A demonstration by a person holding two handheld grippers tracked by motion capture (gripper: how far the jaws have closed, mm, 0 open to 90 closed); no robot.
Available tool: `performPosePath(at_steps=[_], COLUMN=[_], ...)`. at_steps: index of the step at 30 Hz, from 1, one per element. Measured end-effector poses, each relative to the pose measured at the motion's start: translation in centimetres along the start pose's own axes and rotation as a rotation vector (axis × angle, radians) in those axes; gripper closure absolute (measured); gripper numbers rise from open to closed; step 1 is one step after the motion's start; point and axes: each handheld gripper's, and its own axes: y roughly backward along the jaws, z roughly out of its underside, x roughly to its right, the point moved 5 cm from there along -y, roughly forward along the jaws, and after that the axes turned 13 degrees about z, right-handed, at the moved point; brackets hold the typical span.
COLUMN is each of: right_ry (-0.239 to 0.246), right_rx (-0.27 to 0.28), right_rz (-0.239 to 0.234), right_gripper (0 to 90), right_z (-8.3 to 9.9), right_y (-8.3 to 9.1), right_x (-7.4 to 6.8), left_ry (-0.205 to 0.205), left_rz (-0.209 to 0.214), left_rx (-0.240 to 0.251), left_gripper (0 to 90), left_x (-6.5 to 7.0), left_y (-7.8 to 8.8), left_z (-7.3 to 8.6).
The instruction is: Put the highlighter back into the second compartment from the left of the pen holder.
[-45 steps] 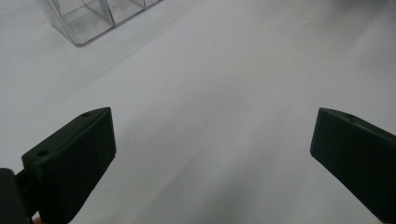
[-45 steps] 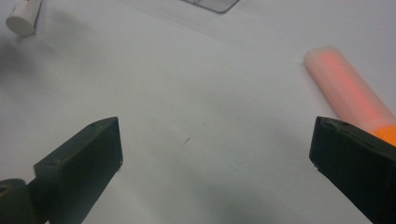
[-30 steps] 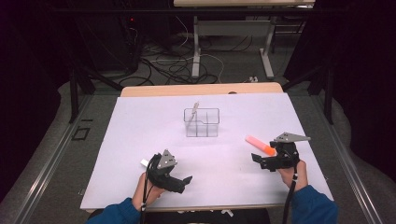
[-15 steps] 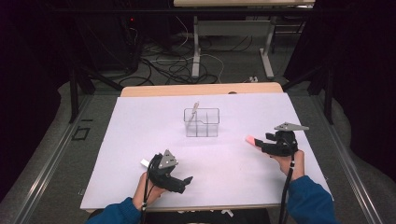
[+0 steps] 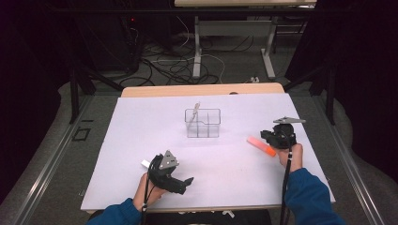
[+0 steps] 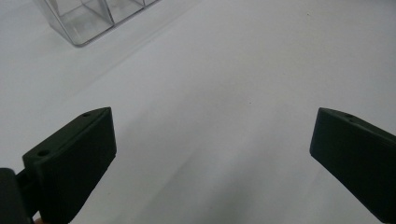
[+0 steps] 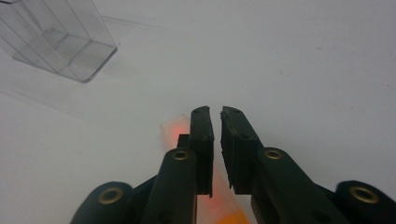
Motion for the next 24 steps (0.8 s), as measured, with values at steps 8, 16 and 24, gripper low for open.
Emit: performPosePath(at_steps=[8, 16, 24], right_ry=[0.04, 0.054, 0.057], right_rx=[-0.025, -0.057, -0.112], right_rz=[0.019, 0.047, 0.046], right_gripper=[90.0, 90.0, 90.0], right_z=[0.0, -0.4, -0.6], right_y=[-1.3, -3.0, -5.0], right_x=[-0.2, -1.1, -2.0], left_ry=[-0.002, 0.0, -0.007], left_rz=[0.001, 0.004, -0.004], left_rx=[-0.009, -0.012, -0.009], left_gripper=[0.5, 0.7, 0.6], left_x=[0.0, 0.1, -0.1], left_y=[-0.1, -0.2, -0.2], left_z=[0.0, 0.0, -0.1])
